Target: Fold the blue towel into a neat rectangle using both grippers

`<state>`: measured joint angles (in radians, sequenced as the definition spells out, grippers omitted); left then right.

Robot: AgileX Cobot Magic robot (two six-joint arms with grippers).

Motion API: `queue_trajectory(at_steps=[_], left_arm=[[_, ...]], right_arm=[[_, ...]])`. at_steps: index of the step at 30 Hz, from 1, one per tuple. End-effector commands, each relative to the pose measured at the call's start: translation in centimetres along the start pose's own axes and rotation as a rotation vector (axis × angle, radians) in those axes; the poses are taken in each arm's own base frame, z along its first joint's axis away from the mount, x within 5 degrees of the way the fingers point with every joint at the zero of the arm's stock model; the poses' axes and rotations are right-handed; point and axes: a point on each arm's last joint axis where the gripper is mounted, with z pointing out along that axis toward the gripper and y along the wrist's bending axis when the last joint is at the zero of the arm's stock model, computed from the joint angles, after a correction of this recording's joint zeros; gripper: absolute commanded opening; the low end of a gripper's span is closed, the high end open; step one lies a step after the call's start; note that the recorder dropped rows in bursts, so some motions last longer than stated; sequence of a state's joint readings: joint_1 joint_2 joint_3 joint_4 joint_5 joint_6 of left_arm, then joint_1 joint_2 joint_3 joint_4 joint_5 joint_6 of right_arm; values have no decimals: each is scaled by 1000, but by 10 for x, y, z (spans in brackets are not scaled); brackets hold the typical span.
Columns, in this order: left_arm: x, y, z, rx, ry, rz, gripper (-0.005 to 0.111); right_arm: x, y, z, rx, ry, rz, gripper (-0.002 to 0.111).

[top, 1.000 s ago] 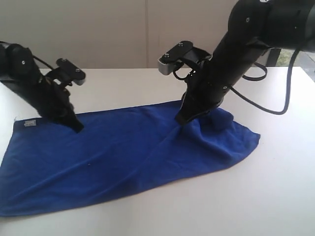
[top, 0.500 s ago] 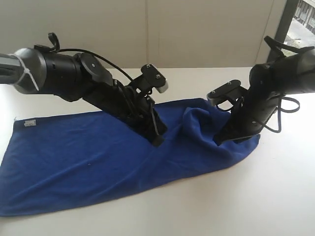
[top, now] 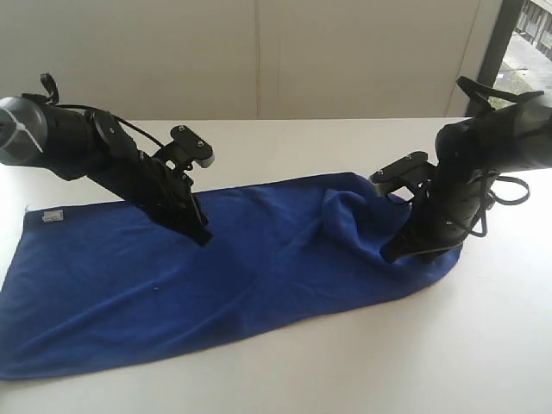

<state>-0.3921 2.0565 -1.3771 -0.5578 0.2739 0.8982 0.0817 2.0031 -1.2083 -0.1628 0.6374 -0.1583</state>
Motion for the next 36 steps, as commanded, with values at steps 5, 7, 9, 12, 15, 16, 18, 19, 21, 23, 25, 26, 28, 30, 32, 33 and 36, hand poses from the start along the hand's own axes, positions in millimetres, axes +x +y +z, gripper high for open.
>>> queue_trajectory(at_steps=[5,7,9,12,15,16,18,19,21,23,25,26,28,30,32,33,36], left_arm=[[2,5,9,-30,-3,-5,0],[3,4,9,-28,-2,-5,0],[3,4,9,-22,2,-3,0],[3,3,9,-16,6,-1,0],[4,2,9,3,16,-1,0],[4,1,9,12,21,4,0],[6,-1,9,36,35,25,0],[6,-2,9,43,39,24,0],[7,-4,8,60,47,25,0],[7,-5,8,76,57,26,0],[8,-6,8,86,64,28,0],[8,-6,7,92,67,31,0],[7,-7,4,97,68,37,0],[4,-8,-2,98,63,45,0],[1,-9,-8,101,55,50,0],[-1,-9,-12,100,49,53,0],[-5,-12,-22,118,43,62,0]], right_arm=[[31,6,2,-32,246,44,0],[39,8,0,-32,260,67,0],[49,11,-3,-32,278,79,0],[60,14,-9,-30,273,104,0],[69,16,-14,-29,275,119,0],[73,17,-15,-30,280,123,0],[79,19,-17,-29,287,139,0],[82,19,-18,-29,292,143,0],[90,22,-19,-37,307,149,0],[96,25,-20,-48,316,159,0],[101,29,-22,-48,322,165,0],[104,31,-23,-47,321,170,0],[108,35,-25,-47,319,164,0],[112,40,-26,-43,322,160,0],[114,43,-29,-40,316,157,0],[113,44,-31,-36,301,154,0],[105,39,-41,-8,205,144,0]])
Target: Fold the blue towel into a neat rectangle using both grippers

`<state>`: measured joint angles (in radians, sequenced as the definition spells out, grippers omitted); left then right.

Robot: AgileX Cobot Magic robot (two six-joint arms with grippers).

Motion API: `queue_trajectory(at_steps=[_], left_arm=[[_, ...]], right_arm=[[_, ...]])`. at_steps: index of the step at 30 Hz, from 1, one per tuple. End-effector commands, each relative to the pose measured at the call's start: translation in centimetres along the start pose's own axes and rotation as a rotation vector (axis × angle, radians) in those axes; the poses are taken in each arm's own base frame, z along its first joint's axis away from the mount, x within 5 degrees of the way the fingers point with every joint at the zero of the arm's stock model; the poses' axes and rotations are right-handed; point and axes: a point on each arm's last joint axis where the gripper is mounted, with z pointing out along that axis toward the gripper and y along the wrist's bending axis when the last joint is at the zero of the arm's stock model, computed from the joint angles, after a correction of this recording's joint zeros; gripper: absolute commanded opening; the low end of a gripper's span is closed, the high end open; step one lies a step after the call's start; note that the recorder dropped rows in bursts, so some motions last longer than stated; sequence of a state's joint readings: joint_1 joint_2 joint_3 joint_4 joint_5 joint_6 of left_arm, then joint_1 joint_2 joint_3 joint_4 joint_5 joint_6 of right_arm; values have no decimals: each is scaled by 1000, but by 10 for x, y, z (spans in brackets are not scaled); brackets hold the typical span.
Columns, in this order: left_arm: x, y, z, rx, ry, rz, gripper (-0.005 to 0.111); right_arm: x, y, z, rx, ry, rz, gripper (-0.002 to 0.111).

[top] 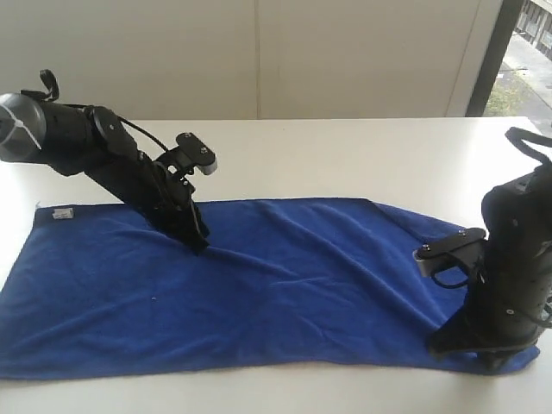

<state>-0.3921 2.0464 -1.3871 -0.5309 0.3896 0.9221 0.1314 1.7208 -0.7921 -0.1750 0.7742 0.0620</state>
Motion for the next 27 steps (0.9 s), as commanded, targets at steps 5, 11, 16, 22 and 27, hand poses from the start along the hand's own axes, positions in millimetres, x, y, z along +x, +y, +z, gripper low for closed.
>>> queue_trajectory(at_steps=[5,11,16,22,27], left_arm=[[-10,-10,-33,41,-7,46,0],[-10,-16,-51,65,44,78,0],[9,-26,-55,117,176,13,0],[39,-42,-53,124,230,-46,0],[58,-53,-60,78,222,-102,0]], right_arm=[[-20,-10,-48,83,-324,-44,0],[-40,-22,-89,219,-551,-154,1],[-61,-27,-89,228,-601,-159,23],[-89,-31,-43,247,-448,-221,42],[-106,-28,-26,226,-476,-246,39]])
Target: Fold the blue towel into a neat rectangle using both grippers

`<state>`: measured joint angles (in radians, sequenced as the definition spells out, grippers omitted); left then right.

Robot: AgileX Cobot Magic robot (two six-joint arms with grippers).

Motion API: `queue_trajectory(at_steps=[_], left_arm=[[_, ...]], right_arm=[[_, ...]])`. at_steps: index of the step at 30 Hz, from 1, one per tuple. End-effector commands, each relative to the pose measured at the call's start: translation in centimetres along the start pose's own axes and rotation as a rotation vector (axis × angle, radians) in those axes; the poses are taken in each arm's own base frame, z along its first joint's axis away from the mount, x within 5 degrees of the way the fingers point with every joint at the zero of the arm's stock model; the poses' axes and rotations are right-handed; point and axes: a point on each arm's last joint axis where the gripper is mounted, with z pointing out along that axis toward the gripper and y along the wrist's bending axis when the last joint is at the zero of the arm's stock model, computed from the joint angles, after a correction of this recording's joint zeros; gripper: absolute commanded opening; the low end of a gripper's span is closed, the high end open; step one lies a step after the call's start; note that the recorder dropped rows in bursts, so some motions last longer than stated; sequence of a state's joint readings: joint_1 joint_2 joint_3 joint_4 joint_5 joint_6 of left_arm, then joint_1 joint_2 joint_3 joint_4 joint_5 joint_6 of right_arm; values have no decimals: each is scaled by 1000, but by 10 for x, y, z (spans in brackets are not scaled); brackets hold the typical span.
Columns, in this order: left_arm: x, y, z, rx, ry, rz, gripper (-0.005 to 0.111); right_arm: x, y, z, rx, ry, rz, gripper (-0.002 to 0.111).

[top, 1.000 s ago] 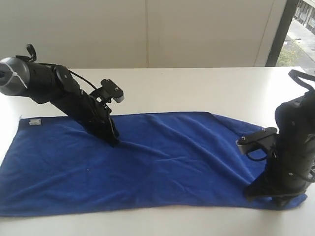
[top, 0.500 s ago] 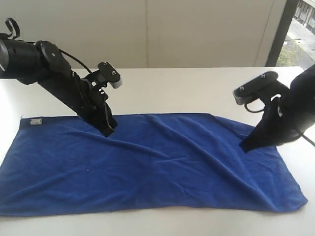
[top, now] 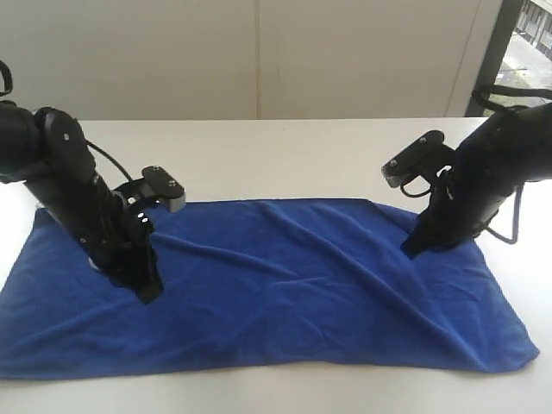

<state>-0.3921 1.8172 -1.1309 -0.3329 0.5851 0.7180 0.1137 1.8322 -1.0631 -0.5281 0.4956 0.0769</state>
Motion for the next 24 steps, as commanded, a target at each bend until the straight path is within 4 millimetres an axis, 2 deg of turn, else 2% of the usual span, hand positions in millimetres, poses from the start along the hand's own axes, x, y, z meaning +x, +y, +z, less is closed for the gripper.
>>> queue_trajectory(at_steps=[1,8,14,19,24], left_arm=[[13,-9,-6,-20,-12,-51,0],[30,-15,5,-15,20,-89,0],[34,-15,9,-18,26,-99,0],[38,-12,23,-3,66,-104,0],[48,-12,40,24,124,-114,0]], right_arm=[[-9,0,14,-5,-43,-22,38],[-12,5,35,-19,-21,-22,35],[-13,7,49,-24,11,-20,29],[-14,6,50,-21,23,2,14],[-14,6,50,-20,28,2,12]])
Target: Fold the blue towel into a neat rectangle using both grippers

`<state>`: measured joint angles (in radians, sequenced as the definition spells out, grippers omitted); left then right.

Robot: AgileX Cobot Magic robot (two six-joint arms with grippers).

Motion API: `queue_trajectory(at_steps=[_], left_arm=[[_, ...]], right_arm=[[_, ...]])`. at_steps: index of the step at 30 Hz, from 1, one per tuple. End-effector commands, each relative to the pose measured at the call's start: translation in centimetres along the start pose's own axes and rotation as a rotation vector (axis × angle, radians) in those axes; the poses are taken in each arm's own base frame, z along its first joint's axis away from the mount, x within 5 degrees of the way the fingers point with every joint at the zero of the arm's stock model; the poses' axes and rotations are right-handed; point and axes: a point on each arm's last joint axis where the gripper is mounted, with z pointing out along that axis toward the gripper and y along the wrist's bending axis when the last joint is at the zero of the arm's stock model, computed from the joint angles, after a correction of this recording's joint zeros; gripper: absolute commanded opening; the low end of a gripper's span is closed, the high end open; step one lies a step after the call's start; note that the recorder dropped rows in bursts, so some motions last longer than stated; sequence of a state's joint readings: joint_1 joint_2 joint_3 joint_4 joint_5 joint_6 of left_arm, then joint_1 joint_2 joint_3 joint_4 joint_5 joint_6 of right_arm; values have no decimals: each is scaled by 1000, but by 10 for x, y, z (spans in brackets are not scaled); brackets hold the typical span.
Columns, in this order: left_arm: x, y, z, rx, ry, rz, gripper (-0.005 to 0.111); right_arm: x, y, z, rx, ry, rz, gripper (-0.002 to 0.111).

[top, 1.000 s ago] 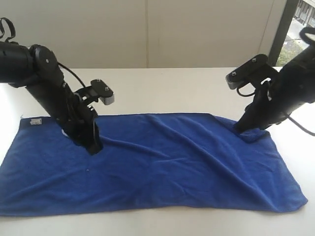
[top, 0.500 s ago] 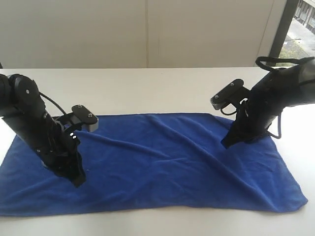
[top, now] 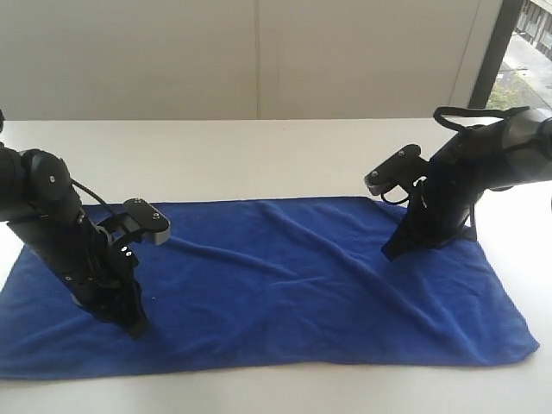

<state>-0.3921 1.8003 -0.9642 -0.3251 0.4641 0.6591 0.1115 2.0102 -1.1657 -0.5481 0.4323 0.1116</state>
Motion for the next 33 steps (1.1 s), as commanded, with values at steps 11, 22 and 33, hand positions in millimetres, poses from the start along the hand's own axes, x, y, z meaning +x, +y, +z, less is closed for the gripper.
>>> queue_trajectory(at_steps=[11,22,33], left_arm=[[20,-1,28,34,97,-28,0],[21,-2,27,42,104,-28,0],[22,-3,27,52,112,-32,0]], right_arm=[[-5,-11,-15,57,-33,-43,13],[-20,-24,-22,130,-110,-43,13],[-26,-48,6,179,-112,-1,13]])
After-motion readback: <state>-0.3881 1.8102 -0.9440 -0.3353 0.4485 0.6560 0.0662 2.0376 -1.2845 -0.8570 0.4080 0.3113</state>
